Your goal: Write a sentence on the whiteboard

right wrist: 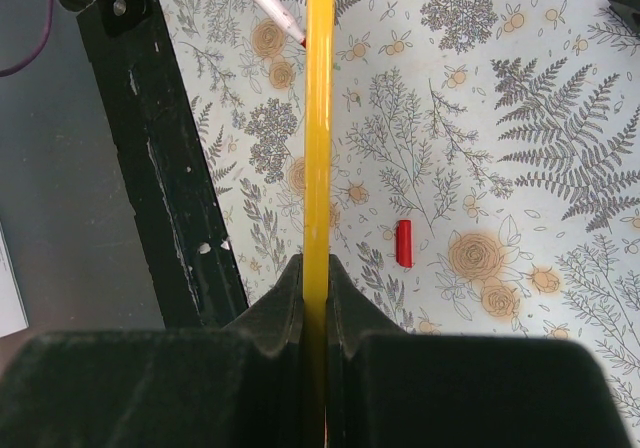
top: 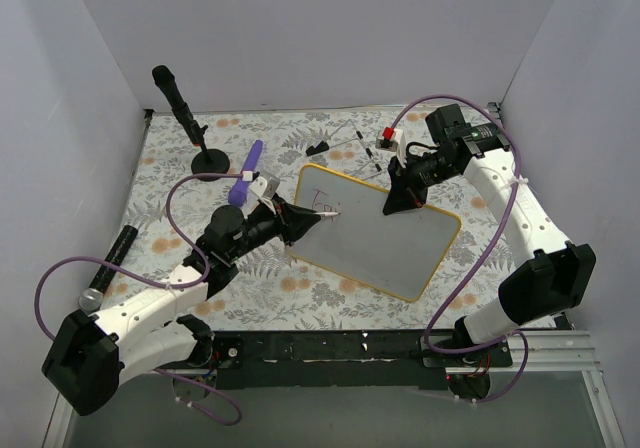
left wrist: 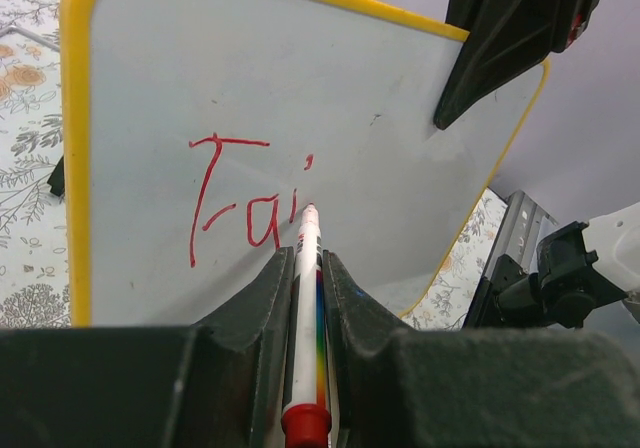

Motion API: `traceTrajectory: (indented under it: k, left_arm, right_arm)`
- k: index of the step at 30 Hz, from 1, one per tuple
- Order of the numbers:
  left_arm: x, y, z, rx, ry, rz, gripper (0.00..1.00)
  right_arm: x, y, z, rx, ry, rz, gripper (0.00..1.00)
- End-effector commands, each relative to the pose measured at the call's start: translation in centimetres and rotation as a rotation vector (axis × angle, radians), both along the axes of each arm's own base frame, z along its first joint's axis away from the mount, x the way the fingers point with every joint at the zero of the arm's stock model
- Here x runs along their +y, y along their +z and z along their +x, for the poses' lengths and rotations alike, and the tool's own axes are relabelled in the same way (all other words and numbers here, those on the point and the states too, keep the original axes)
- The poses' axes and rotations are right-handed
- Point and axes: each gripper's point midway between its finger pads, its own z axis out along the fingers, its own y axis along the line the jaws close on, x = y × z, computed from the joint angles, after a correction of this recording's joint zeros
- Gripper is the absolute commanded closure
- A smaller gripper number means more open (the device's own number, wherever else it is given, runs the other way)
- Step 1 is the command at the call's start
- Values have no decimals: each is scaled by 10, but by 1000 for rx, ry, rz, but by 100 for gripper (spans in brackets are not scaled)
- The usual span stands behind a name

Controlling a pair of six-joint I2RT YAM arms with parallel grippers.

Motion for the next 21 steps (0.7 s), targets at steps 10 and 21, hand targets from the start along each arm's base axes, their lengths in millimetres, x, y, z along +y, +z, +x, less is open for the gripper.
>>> traceTrajectory:
  k: [10,21]
  left_arm:
    - [2,29,6,-63,32,-42,100]
    - [-2,26,12,-57,32,-28,100]
  right_arm:
    - [13,25,-3,-60,54,115,99]
    - [14,25,-3,-60,53,116,99]
